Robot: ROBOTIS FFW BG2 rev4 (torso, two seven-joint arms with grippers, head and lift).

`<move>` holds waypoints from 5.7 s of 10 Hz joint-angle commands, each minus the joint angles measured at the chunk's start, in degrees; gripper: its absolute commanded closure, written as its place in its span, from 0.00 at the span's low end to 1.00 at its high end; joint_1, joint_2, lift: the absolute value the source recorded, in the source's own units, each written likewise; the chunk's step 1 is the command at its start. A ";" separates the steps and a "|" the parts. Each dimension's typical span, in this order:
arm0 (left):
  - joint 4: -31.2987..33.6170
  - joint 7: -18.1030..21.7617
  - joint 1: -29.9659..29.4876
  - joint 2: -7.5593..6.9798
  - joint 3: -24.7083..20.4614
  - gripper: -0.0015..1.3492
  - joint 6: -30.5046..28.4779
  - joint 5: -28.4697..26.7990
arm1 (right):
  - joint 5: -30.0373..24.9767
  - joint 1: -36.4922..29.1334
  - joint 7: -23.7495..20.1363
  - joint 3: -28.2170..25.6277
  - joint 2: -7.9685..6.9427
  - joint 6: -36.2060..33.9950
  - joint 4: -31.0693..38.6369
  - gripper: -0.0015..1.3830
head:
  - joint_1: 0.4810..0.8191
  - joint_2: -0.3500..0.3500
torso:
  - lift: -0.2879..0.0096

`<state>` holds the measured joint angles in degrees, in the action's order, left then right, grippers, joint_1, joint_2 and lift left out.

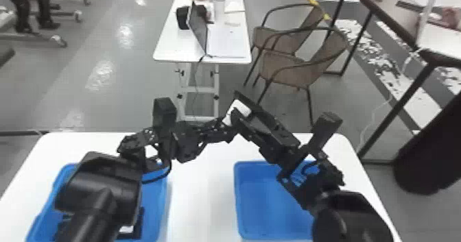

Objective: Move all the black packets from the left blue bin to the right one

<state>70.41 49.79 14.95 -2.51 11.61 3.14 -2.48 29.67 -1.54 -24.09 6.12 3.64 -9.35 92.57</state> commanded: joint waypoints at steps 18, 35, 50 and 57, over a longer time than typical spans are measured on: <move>17.39 -3.29 -17.59 1.28 -20.31 0.11 -10.26 4.50 | -7.34 -1.98 3.26 -10.16 1.37 2.32 -12.59 0.76 | 0.63 0.37 | 0.97; 20.46 28.61 -16.98 -6.37 -29.36 0.13 -32.06 -35.40 | 1.97 -7.69 4.22 -9.90 0.23 9.96 -1.43 0.10 | 0.63 0.62 | 0.97; 6.23 15.43 -11.61 -2.85 -26.11 0.15 -26.17 -49.99 | 5.31 -8.48 3.35 -8.93 0.14 9.96 -2.57 0.10 | 0.63 0.68 | 0.97; 4.29 18.59 -9.86 -2.59 -25.85 0.61 -26.08 -47.01 | 5.75 -8.48 3.26 -8.58 0.14 9.96 -2.75 0.10 | 0.63 0.66 | 0.97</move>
<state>74.12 68.32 5.12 -5.26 -14.07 -23.24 -50.10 35.42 -10.02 -20.80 -2.55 3.78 0.61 89.82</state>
